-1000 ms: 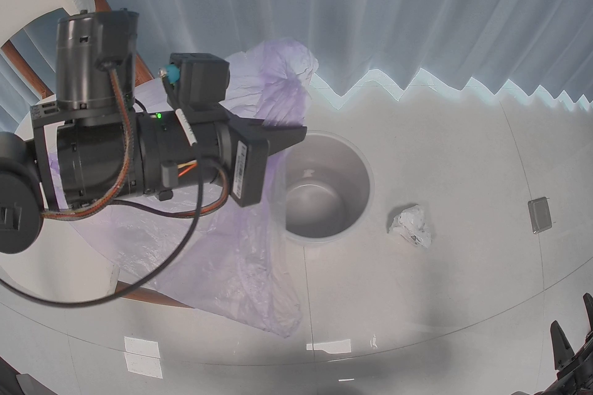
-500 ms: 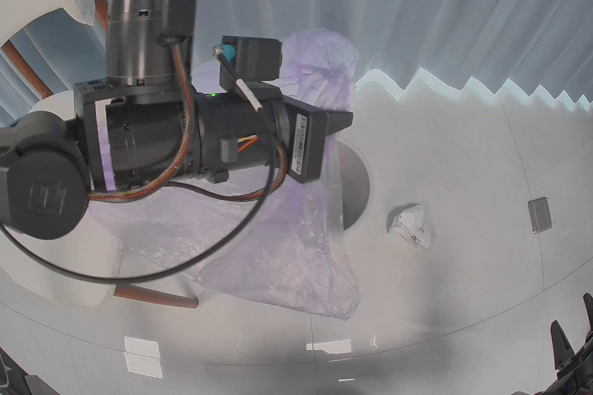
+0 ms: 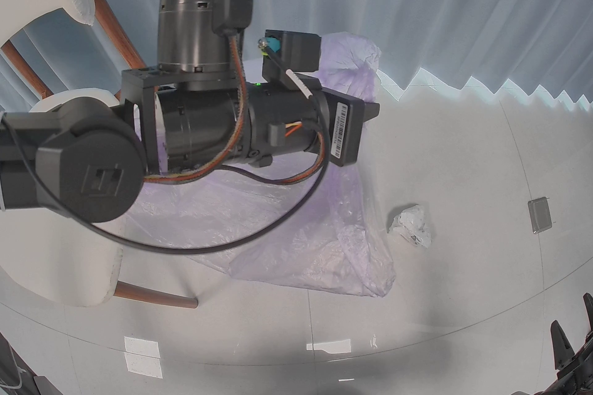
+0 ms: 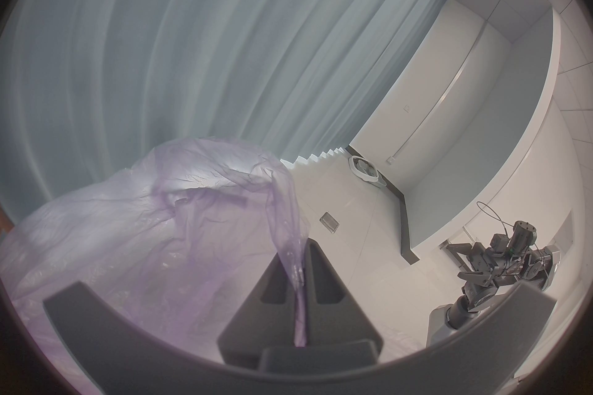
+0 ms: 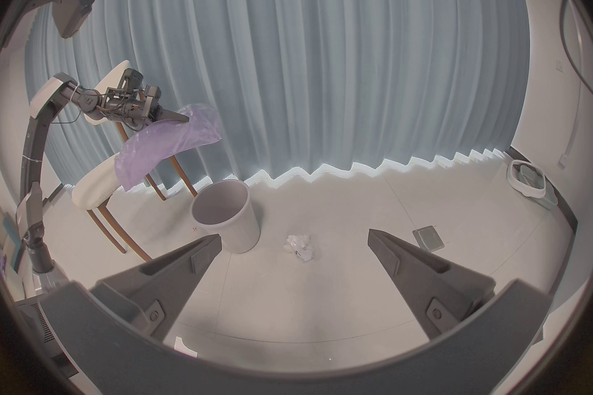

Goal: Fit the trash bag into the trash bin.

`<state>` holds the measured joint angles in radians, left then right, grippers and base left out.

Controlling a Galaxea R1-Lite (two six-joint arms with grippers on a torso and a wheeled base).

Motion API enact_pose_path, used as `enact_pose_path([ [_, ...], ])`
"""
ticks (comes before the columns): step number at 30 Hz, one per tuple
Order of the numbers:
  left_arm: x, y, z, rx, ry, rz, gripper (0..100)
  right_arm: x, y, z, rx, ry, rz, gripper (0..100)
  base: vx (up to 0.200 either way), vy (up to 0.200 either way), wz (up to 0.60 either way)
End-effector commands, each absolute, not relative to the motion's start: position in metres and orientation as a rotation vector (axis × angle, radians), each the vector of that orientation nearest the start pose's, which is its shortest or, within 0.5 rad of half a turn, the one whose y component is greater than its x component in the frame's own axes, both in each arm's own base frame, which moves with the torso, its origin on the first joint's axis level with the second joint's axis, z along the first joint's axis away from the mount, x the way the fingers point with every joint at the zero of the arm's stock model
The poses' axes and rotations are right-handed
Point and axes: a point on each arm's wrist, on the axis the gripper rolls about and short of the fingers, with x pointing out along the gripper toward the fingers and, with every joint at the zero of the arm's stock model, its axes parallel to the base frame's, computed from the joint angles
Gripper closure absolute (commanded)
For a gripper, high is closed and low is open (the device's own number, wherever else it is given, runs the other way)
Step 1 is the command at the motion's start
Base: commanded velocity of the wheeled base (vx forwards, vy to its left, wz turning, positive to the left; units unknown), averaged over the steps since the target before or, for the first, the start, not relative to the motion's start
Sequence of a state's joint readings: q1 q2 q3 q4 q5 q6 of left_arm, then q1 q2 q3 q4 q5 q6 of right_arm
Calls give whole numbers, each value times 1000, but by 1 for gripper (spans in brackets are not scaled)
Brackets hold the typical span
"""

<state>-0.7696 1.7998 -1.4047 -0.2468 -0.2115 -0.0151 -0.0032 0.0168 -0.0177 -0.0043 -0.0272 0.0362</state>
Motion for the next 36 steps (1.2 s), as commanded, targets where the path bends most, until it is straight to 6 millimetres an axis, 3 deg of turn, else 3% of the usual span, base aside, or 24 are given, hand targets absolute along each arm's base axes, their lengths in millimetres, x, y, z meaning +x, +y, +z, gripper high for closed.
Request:
enact_pose_path([
  [1,261,-260,274,32,167,-978,100,-23,-1,76,37,-5,-29,0,0,0,0],
  [17,282,-285,285,9,93,-988,100,-23,-1,76,37,-5,-31,0,0,0,0],
  [30,279,-285,289,7,83,-990,100,-23,-1,76,35,-5,-31,0,0,0,0],
  [36,269,-291,301,0,50,-1006,100,-23,-1,76,35,-5,-31,0,0,0,0],
])
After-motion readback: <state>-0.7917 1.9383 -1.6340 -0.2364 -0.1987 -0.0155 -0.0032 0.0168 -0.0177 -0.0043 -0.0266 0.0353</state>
